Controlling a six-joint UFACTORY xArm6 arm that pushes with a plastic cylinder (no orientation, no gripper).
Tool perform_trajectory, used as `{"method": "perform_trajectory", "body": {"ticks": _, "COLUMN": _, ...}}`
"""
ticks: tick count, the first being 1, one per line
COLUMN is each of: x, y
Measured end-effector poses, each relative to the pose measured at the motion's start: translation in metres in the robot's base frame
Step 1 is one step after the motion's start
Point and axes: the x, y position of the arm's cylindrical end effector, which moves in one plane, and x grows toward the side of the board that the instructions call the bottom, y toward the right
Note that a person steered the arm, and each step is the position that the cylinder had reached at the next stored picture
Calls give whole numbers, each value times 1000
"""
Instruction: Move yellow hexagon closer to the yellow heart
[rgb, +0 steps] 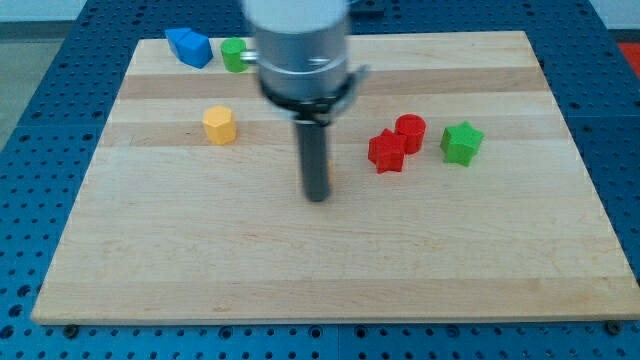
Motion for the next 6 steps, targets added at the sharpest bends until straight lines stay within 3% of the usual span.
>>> {"method": "perform_trajectory", "body": {"ticks": 1, "x": -3, "y": 12}}
{"method": "perform_trajectory", "body": {"ticks": 2, "x": 41, "y": -115}}
{"method": "perform_trajectory", "body": {"ticks": 3, "x": -47, "y": -199}}
{"method": "perform_trajectory", "body": {"ticks": 4, "x": -119, "y": -178}}
{"method": "perform_trajectory", "body": {"ticks": 5, "x": -109, "y": -101}}
{"method": "perform_trajectory", "body": {"ticks": 6, "x": -41, "y": -82}}
